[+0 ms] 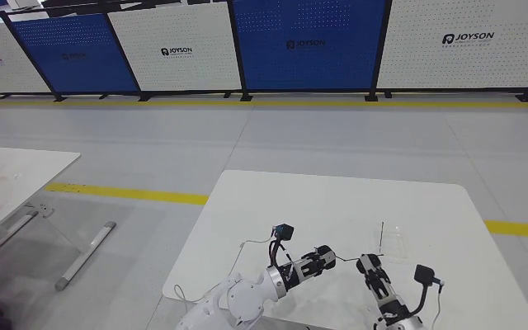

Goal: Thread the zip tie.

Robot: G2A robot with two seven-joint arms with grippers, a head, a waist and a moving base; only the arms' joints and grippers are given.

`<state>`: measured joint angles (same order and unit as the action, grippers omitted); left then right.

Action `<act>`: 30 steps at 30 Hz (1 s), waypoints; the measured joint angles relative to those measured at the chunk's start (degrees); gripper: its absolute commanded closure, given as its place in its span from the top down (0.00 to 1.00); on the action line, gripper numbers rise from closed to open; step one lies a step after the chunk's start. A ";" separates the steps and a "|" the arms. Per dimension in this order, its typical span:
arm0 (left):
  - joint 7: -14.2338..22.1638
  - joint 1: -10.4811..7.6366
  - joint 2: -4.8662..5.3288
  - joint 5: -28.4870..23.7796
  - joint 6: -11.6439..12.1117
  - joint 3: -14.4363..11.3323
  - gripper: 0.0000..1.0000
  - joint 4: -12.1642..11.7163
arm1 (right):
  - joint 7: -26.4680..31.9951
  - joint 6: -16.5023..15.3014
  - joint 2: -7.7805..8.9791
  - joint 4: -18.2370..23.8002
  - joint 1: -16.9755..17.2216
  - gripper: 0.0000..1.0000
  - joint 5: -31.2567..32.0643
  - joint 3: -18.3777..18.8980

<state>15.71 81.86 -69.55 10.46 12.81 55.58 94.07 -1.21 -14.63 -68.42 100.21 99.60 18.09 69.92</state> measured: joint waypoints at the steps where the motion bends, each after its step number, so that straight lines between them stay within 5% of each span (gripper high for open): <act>1: 0.00 0.00 0.00 0.00 0.00 0.00 0.00 0.00 | 0.00 0.05 -0.03 -0.04 -0.04 0.00 -0.01 -0.02; 19: -0.03 0.01 -0.01 -0.04 0.00 -0.01 0.00 0.01 | 1.29 -0.50 -0.41 -0.61 -0.38 0.00 -0.53 0.10; 30: 1.48 -0.33 -0.26 -8.51 1.37 -0.25 0.00 -0.85 | 1.34 -2.47 -0.54 -0.47 -0.15 0.00 -0.98 0.68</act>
<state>17.19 81.53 -69.82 1.95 14.18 55.33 93.21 0.13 -17.10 -68.97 99.74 99.45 17.12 70.60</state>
